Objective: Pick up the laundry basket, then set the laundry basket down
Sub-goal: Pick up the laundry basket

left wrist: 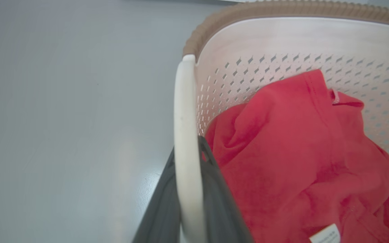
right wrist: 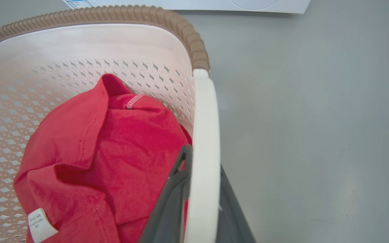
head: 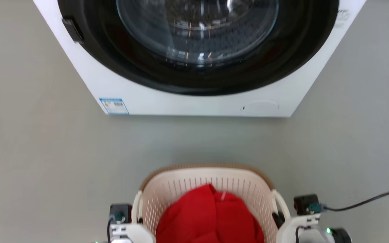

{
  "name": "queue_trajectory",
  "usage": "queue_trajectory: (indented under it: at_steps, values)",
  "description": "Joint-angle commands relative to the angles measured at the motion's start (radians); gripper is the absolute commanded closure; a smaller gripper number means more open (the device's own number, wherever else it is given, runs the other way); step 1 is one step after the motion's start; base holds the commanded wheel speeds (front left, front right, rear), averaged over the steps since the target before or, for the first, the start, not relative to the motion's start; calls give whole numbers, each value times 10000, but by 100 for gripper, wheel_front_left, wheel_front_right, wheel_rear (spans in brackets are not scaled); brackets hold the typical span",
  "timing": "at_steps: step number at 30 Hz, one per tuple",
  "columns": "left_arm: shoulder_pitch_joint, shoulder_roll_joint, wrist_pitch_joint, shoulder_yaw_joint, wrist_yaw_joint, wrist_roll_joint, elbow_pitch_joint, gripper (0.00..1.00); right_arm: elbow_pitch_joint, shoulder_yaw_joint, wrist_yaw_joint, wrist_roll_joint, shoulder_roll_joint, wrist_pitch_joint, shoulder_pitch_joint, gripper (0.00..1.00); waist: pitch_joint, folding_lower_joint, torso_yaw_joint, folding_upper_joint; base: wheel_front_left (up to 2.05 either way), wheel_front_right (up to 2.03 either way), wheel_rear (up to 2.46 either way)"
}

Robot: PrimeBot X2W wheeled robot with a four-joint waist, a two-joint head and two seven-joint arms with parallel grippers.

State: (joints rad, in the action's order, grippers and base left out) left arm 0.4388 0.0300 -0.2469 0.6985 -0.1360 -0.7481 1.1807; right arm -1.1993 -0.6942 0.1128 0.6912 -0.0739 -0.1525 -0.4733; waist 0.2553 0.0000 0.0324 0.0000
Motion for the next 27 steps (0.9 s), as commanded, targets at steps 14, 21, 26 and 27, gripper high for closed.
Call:
queue_trajectory:
  at_steps: [14,21,26,27]
  values:
    - [-799,202,-120,495,134,-863,231,100,21,-1275,179,957,237,370,1153,100,-1603,1,5,0,0,0,0]
    - [-956,202,-102,727,136,-1157,327,100,-15,-1551,179,1381,237,297,1424,100,-2000,1,56,0,0,0,0]
    - [-1095,202,-115,763,120,-1302,401,100,-8,-1724,179,1620,237,301,1576,100,-2218,1,54,0,0,0,0]
    - [-1147,202,-119,801,124,-1338,445,100,-36,-1805,179,1711,237,289,1597,100,-2296,1,64,0,0,0,0]
